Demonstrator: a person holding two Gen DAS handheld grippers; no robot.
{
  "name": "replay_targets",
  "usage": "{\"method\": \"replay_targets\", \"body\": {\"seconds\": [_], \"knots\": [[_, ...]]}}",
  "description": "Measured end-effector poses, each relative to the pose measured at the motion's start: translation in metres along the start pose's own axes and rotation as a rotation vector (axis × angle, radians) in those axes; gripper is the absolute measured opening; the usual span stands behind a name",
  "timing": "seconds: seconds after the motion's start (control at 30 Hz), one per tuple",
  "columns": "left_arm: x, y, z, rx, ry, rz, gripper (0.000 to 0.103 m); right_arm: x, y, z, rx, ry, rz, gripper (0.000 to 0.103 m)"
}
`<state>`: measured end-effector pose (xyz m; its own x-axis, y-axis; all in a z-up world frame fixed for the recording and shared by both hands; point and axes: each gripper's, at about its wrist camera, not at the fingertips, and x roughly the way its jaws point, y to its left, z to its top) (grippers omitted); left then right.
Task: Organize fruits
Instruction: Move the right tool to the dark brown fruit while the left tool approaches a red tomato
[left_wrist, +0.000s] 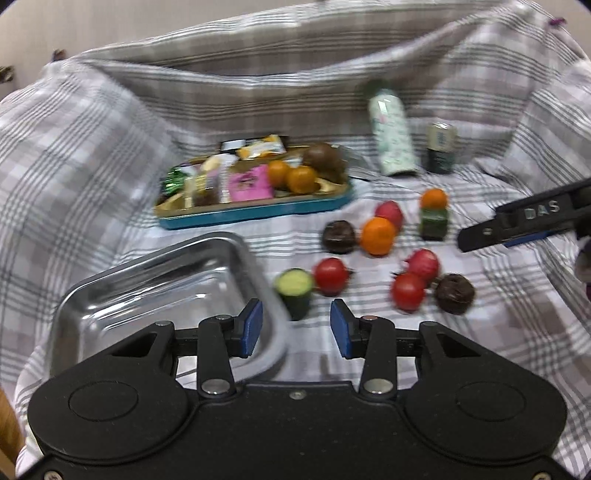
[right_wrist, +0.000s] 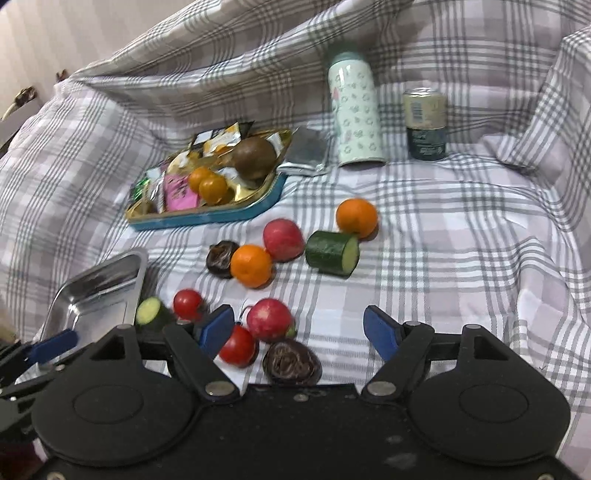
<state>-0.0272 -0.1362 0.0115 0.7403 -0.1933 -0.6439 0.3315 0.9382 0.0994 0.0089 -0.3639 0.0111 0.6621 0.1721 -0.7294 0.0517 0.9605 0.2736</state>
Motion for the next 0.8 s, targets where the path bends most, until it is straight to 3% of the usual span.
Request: {"method": "replay_targets", "body": {"seconds": [0.23,0.53,0.73,0.8], "knots": [[0.010,-0.026,0.000,0.030,0.029,-0.060,0.049,0.002,0.013,-0.010,-0.129,0.037,0.026,0.077],[0.017,-0.028,-0.008,0.031,0.066,-0.047,0.049,0.022,0.025,-0.024,-0.260,0.132,-0.038,0.071],[0.021,-0.023,-0.010,0.000,0.089,-0.053,0.049,0.039,0.025,-0.026,-0.247,0.174,-0.091,0.055],[0.021,-0.023,-0.009,0.006,0.086,-0.058,0.049,0.044,0.025,-0.027,-0.240,0.191,-0.086,0.041]]}}
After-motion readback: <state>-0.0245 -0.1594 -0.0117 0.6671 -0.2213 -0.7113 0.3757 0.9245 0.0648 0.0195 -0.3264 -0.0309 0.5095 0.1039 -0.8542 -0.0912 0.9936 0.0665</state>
